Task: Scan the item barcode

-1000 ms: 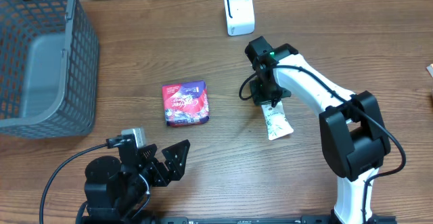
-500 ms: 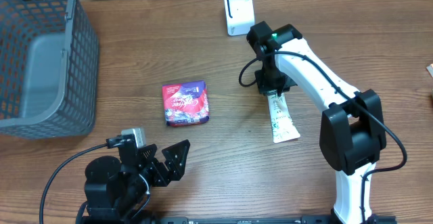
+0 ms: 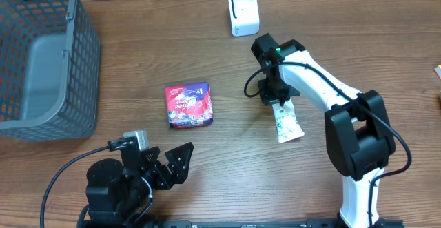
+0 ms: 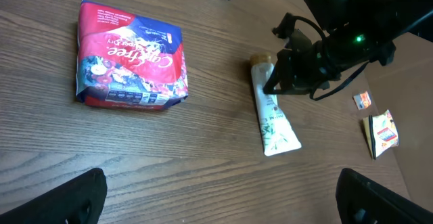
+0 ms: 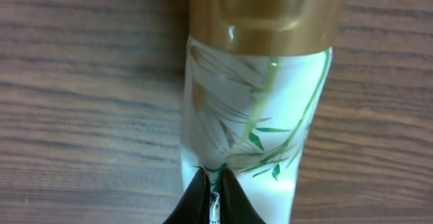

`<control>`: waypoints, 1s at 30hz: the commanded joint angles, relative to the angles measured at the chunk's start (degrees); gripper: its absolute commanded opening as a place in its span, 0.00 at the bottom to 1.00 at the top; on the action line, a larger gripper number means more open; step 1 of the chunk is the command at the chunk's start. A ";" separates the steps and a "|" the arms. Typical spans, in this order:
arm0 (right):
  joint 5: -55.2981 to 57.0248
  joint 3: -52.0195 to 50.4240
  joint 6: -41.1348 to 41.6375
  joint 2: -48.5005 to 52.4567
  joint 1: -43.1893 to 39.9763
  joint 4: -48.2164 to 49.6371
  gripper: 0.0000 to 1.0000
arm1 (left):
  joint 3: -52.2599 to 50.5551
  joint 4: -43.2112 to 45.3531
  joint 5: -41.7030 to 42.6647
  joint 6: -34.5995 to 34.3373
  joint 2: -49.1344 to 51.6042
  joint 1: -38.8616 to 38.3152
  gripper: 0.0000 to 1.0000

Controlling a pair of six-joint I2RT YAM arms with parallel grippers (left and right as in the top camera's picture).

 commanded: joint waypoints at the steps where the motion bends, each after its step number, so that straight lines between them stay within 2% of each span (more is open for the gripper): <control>1: 2.58 -1.79 0.24 1.55 -0.39 1.31 0.04 | 0.33 0.07 0.39 -0.59 -0.24 0.24 1.00; 7: 2.58 7.52 0.22 1.44 -0.46 -8.52 0.04 | 0.33 0.07 0.39 -0.59 -0.24 0.24 1.00; 10: 2.80 13.38 0.17 1.44 -0.46 -13.70 0.18 | 0.33 0.07 0.39 -0.59 -0.24 0.22 1.00; 12: 2.78 15.67 0.17 1.44 -0.46 -15.37 0.33 | 0.33 0.07 0.39 -0.59 -0.24 0.24 1.00; 13: 2.75 16.06 0.17 1.44 -0.46 -15.41 0.34 | 0.33 0.07 0.39 -0.59 -0.24 0.24 1.00; 14: 2.38 16.09 0.20 1.44 -0.46 -15.02 0.33 | 0.33 0.07 0.39 -0.59 -0.24 0.24 1.00; 15: 1.53 16.06 0.17 1.46 -0.46 -14.60 0.27 | 0.33 0.07 0.39 -0.59 -0.24 0.24 0.99; 19: -2.75 13.94 0.20 1.70 -0.44 -10.45 0.14 | 0.33 0.07 0.39 -0.59 -0.24 0.24 1.00; 25: 1.81 11.23 1.29 2.12 -0.46 -5.20 0.07 | 0.33 0.07 0.39 -0.59 -0.24 0.24 1.00; 27: 5.46 10.19 3.30 2.12 -0.72 -4.28 0.06 | 0.33 0.07 0.39 -0.59 -0.24 0.24 1.00; 30: 5.29 8.98 3.26 2.14 -1.44 -4.00 0.06 | 0.33 0.07 0.39 -0.59 -0.24 0.24 1.00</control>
